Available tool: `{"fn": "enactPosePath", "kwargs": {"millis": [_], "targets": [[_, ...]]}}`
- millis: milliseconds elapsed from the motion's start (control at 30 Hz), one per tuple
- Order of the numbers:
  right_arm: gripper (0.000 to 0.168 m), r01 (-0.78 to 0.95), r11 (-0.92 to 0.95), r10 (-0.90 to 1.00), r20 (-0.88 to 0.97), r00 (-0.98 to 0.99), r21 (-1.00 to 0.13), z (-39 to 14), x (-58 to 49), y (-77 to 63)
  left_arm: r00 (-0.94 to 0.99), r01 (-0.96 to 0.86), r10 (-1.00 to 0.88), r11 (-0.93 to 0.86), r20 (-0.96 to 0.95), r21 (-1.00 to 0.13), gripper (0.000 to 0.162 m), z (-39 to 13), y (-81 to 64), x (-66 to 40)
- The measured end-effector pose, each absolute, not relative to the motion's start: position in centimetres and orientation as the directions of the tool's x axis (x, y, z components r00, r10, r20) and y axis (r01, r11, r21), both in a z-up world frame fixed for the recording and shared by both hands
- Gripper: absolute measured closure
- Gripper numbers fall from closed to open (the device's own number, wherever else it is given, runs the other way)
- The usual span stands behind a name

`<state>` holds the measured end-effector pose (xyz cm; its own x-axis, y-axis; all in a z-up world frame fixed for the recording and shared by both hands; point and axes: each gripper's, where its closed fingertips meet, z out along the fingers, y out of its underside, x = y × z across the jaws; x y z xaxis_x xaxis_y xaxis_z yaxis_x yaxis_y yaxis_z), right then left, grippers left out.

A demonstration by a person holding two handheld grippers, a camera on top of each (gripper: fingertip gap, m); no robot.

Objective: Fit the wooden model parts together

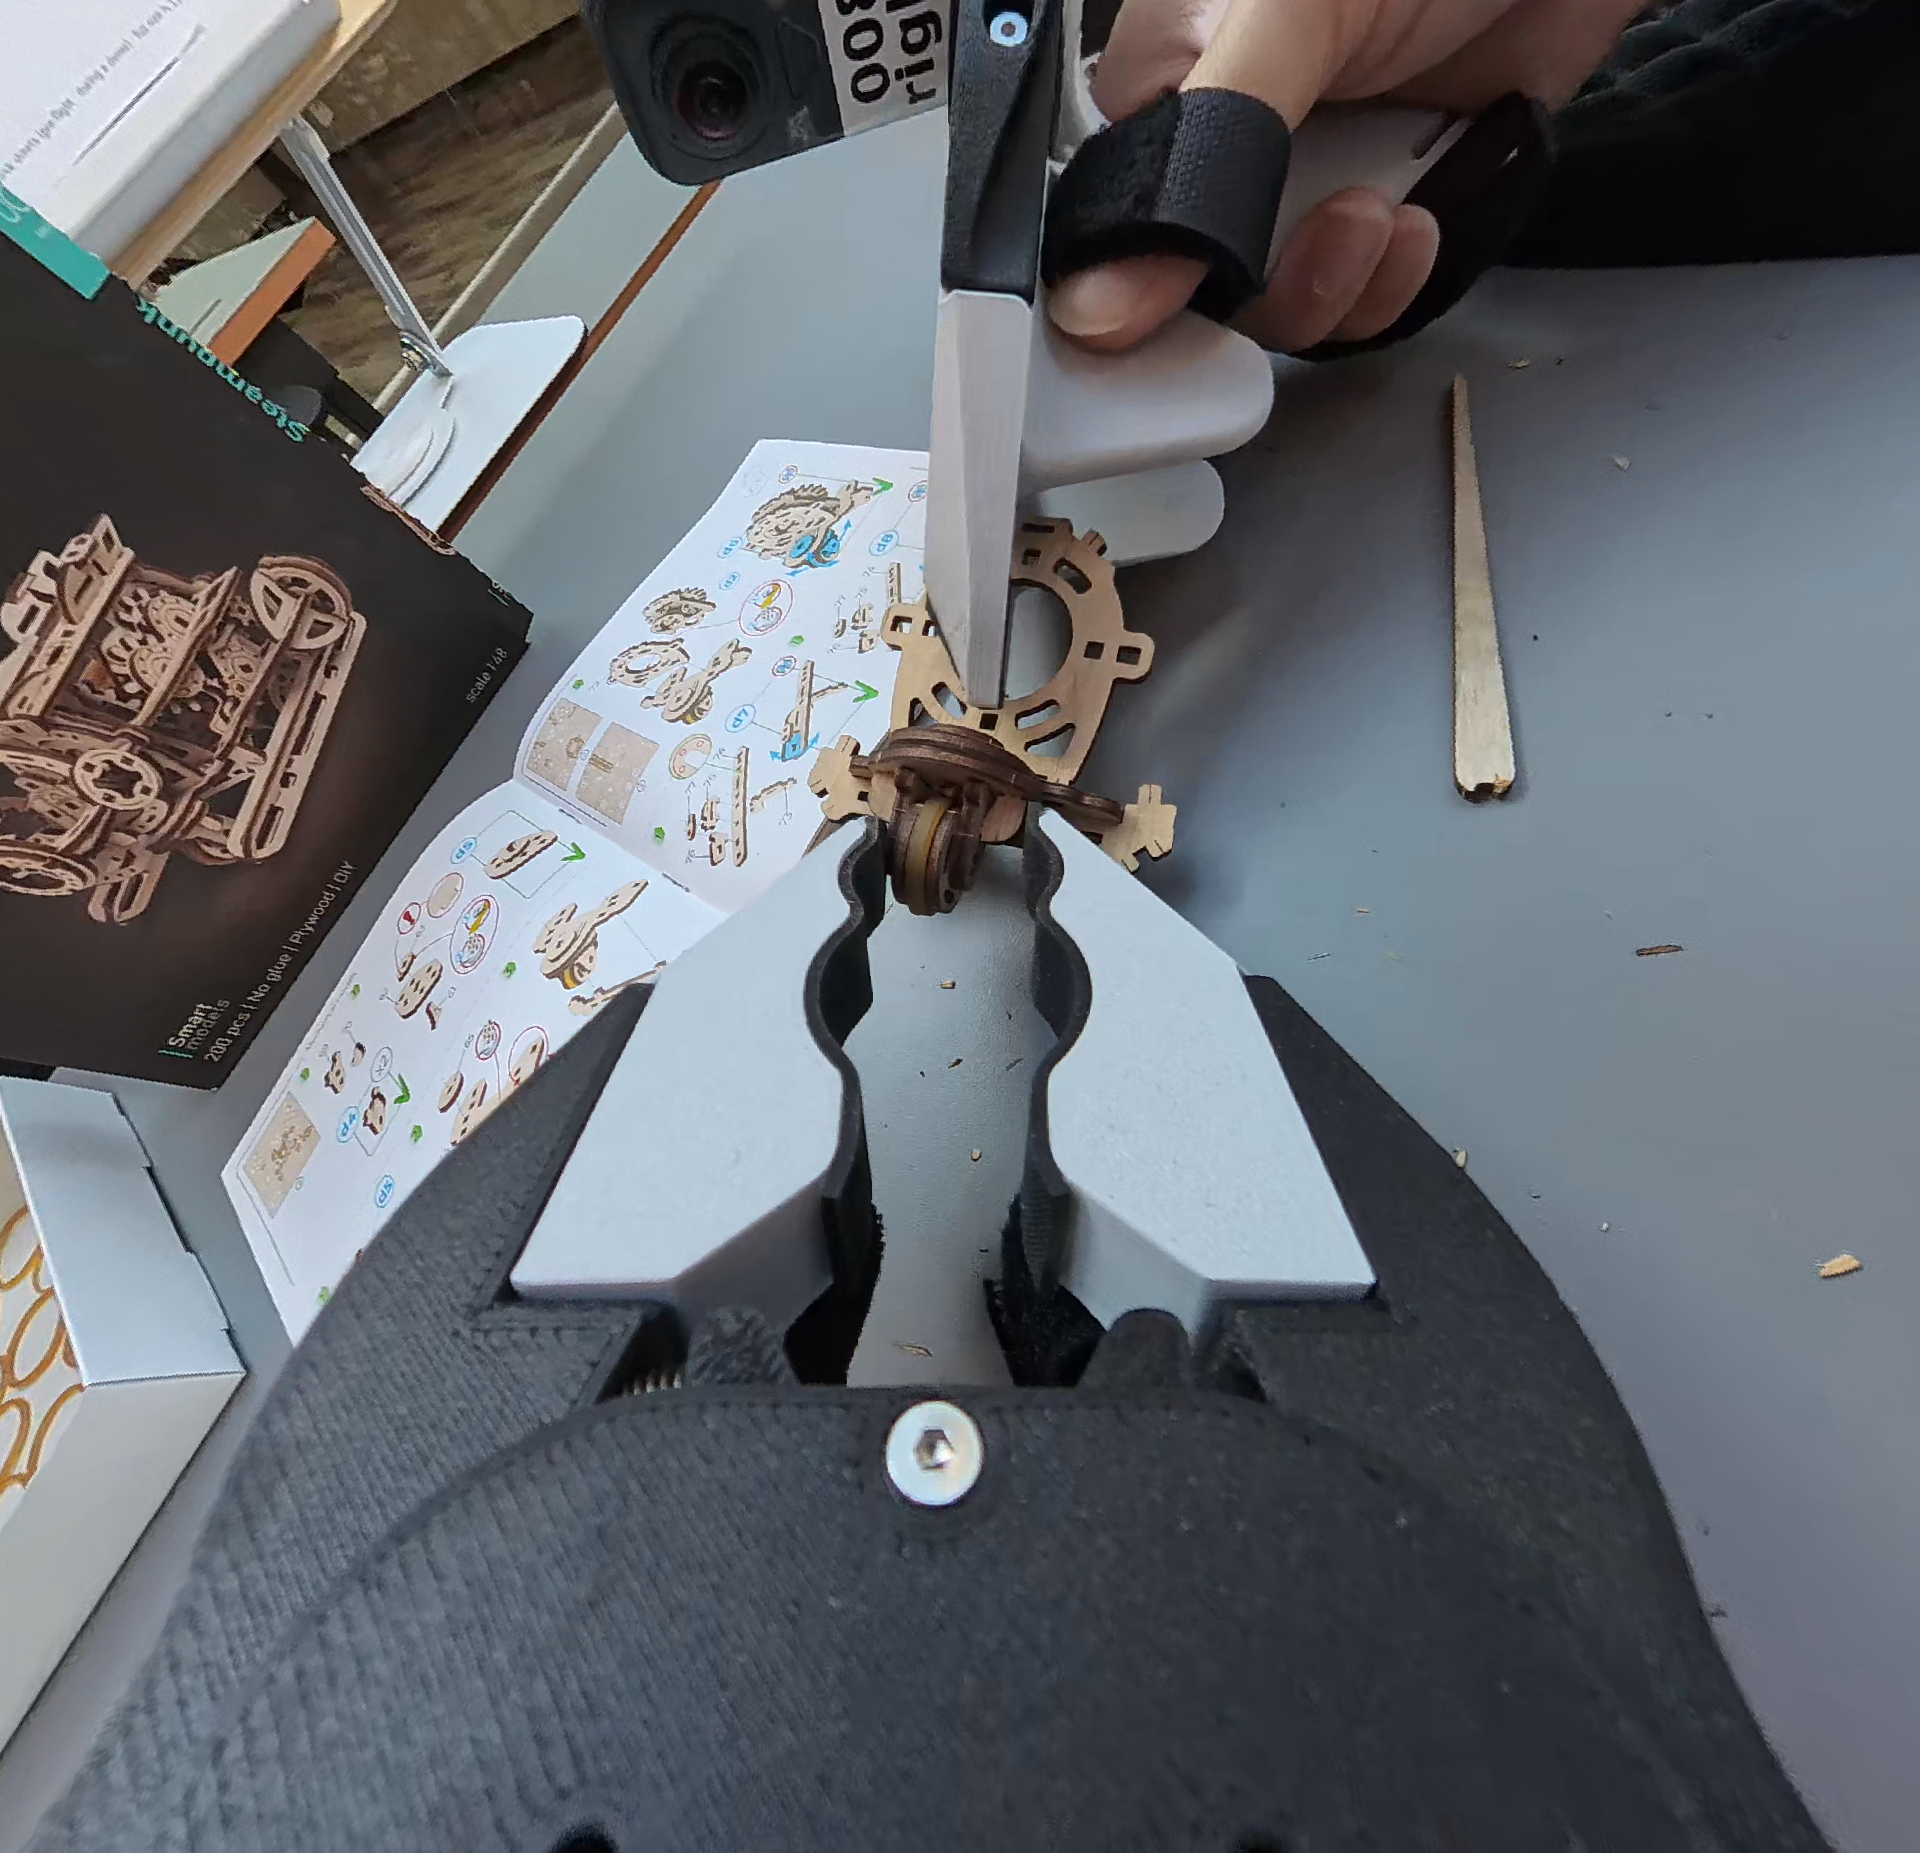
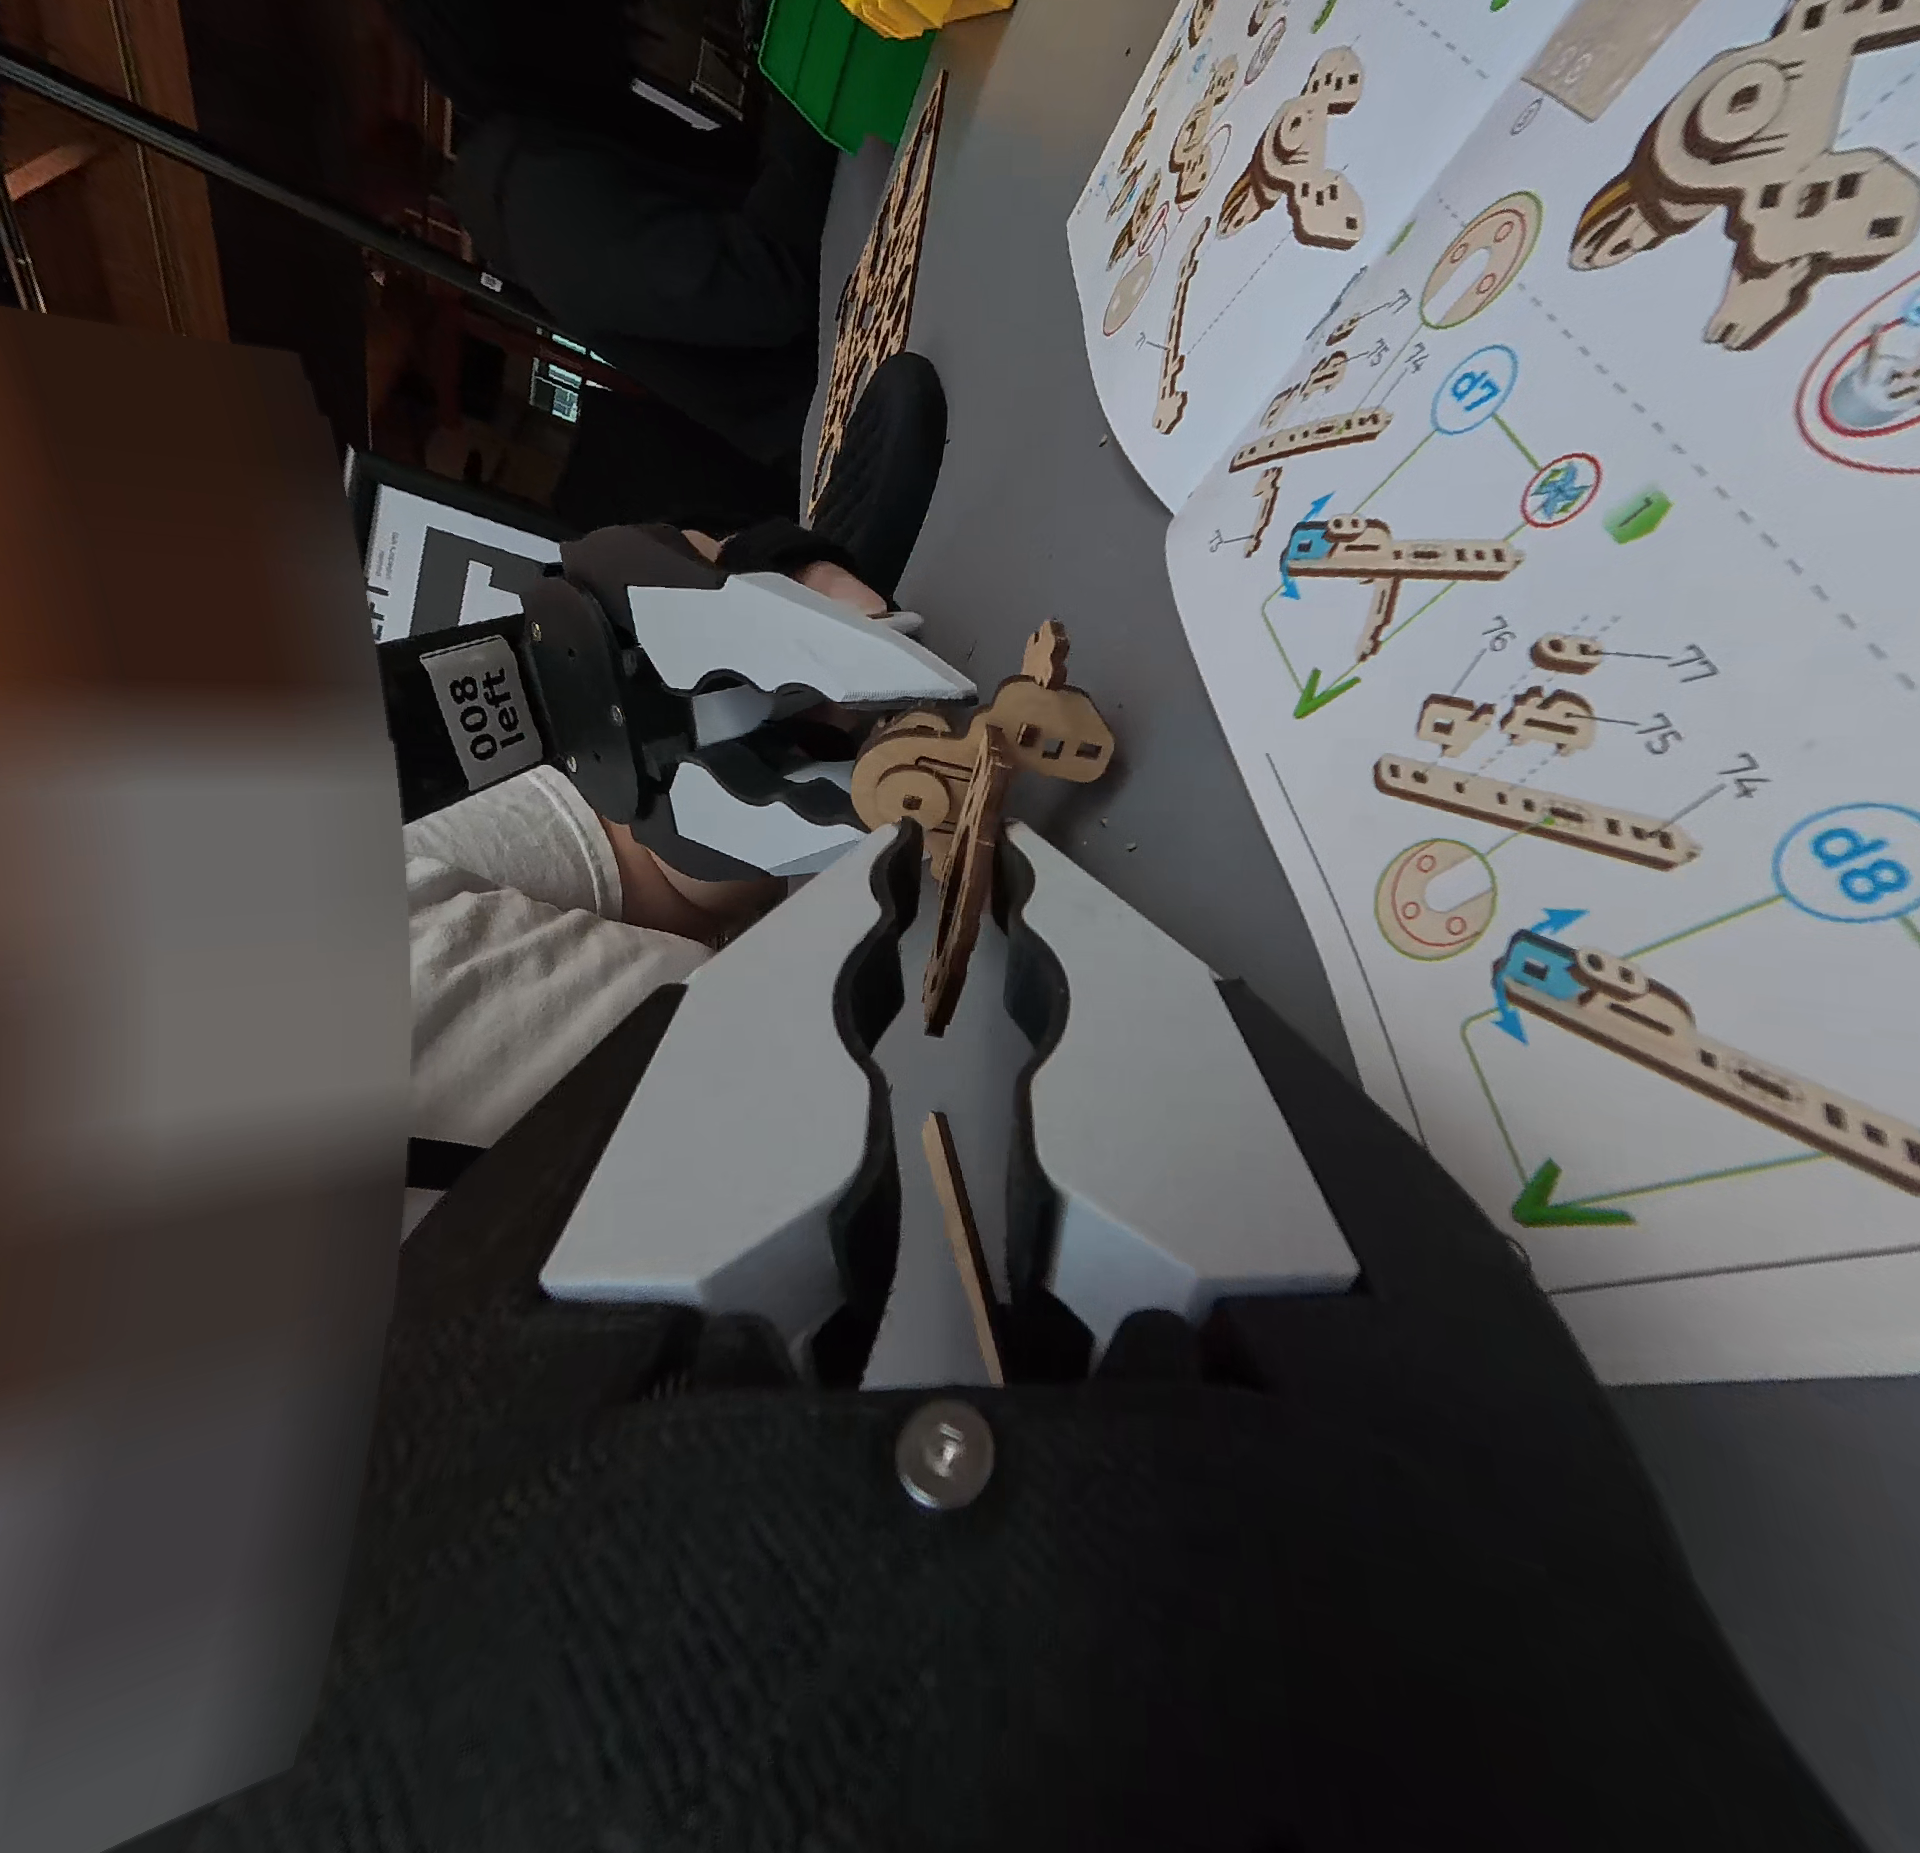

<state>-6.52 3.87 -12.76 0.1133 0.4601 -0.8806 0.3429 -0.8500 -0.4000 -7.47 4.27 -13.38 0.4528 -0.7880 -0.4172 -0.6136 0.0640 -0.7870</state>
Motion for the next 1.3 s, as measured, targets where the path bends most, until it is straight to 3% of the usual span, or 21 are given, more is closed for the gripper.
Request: {"fn": "enactPosePath", "kwargs": {"millis": [467, 633, 767, 933, 1133, 1300], "targets": [[0.167, 0.320, -0.856, 0.451, -0.889, 0.081, -0.406, -12.4, -6.3, 4.5, 0.441, -0.611, -0.775, 0.111, -0.453, -0.784, 0.131, -13.2, 3.9, -7.2], [0.167, 0.337, -0.816, 0.513, -0.857, 0.048, -0.469, -12.0, -6.5, 4.1, 0.451, -0.595, -0.837, -0.022, -0.311, -0.803, 0.115, -13.5, 3.2, -8.6], [0.167, 0.333, -0.771, 0.577, -0.817, 0.006, -0.542, -11.3, -6.6, 4.1, 0.432, -0.563, -0.889, -0.133, -0.153, -0.816, 0.124, -13.5, 2.6, -9.9], [0.167, 0.369, -0.658, 0.702, -0.712, -0.015, -0.657, -11.4, -6.8, 3.6, 0.395, -0.334, -0.906, -0.294, 0.150, -0.895, 0.132, -10.4, 3.7, -10.8], [0.167, 0.343, -0.523, 0.810, -0.580, -0.083, -0.780, -10.5, -7.1, 3.1, 0.207, -0.295, -0.892, -0.449, 0.402, -0.844, 0.134, -10.8, 3.6, -9.2], [0.167, 0.340, -0.383, 0.893, -0.438, -0.100, -0.859, -10.4, -7.4, 2.8, 0.170, -0.275, -0.899, -0.437, 0.404, -0.857, 0.140, -10.7, 3.7, -8.5]]}}
